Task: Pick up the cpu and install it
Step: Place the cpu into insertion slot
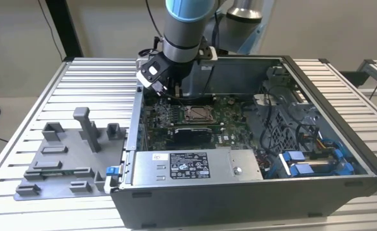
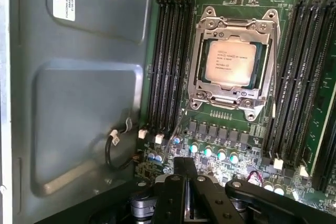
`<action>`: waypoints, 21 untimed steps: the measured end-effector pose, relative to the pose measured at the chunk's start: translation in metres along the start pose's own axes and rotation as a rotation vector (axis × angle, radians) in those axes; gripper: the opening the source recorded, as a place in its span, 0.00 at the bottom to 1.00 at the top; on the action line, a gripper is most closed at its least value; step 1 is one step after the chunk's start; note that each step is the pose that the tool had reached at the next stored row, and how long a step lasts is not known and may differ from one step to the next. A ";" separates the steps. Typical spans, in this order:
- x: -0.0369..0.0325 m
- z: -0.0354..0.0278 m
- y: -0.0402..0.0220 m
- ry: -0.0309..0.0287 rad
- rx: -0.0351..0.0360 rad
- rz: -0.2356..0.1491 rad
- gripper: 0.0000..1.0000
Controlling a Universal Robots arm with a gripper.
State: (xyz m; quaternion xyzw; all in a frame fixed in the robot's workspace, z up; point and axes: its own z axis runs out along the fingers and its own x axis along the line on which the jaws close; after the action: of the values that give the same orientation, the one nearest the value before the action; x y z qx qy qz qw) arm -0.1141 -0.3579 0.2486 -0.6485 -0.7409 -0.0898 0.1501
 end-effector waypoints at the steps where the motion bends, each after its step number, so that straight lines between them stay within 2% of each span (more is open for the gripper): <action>1: -0.0003 0.0007 0.0000 0.0000 -0.0001 0.000 0.00; 9: -0.0011 0.0154 0.0012 -0.0018 -0.0108 -0.004 0.00; 12: -0.0016 0.0201 -0.0023 -0.0039 -0.0231 -0.011 0.00; 17: 0.0009 0.0255 -0.0027 -0.0091 -0.0515 -0.025 0.00; 18: 0.0009 0.0258 -0.0038 -0.0102 -0.0548 -0.028 0.00; 21: 0.0011 0.0264 -0.0051 -0.0100 -0.0557 -0.033 0.00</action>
State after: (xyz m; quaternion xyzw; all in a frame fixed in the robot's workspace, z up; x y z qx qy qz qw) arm -0.1220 -0.3489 0.2245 -0.6405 -0.7495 -0.1096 0.1267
